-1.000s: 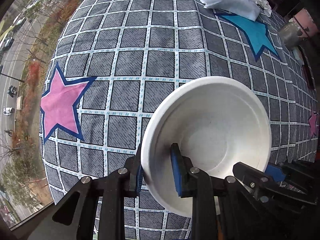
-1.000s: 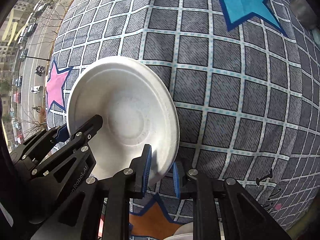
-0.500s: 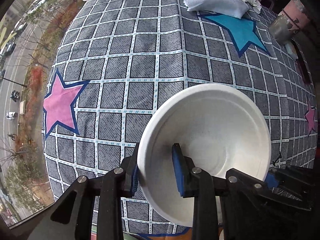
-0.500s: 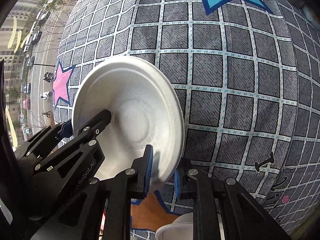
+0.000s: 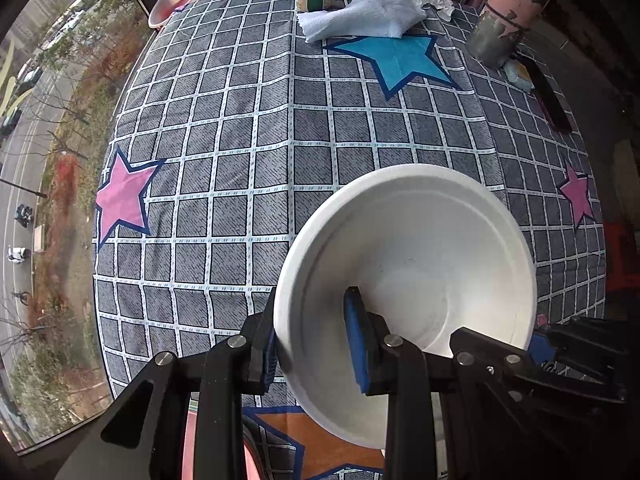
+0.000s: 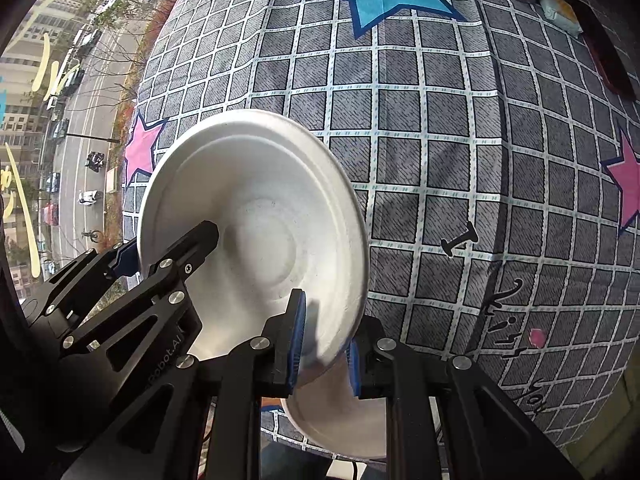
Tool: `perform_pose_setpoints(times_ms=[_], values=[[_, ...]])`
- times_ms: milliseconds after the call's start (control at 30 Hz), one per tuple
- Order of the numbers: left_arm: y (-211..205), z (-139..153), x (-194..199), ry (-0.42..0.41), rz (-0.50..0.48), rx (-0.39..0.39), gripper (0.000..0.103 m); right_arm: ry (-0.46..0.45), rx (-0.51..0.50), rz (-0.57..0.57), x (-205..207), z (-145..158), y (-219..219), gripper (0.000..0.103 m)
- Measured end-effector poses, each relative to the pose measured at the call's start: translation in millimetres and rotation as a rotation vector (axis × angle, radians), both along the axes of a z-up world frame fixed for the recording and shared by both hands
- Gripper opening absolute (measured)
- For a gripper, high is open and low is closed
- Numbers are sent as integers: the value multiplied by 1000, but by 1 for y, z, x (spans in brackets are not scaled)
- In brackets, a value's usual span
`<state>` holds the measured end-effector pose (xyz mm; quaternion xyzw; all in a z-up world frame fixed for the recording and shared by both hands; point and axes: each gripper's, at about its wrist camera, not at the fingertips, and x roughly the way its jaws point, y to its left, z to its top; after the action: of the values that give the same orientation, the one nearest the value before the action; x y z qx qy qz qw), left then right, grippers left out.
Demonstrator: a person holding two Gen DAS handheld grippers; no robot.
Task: Organize plates and bowls
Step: 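Carry the white bowl with the right tool over the bowl stack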
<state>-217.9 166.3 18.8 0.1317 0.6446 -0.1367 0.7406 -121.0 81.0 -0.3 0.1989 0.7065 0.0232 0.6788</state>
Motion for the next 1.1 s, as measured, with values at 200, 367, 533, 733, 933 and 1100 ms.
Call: perform_pose_setpoints(times_ms=[200, 367, 533, 733, 933, 1100], values=[[-12, 6, -26, 11, -61, -7, 33, 0, -26, -30, -35, 17, -18, 21], [-23, 7, -52, 30, -120, -6, 33, 11, -39, -48, -63, 22, -27, 21], [-26, -4, -78, 68, -180, 14, 33, 44, -47, -63, -92, 18, -34, 21], [-23, -17, -95, 122, -209, 25, 33, 80, -63, -52, -114, 7, -29, 21], [-21, -24, -98, 146, -210, 17, 33, 99, -68, -52, -125, -1, -27, 21], [-20, -27, -103, 152, -216, 25, 49, 108, -91, -39, -125, -7, -28, 21]])
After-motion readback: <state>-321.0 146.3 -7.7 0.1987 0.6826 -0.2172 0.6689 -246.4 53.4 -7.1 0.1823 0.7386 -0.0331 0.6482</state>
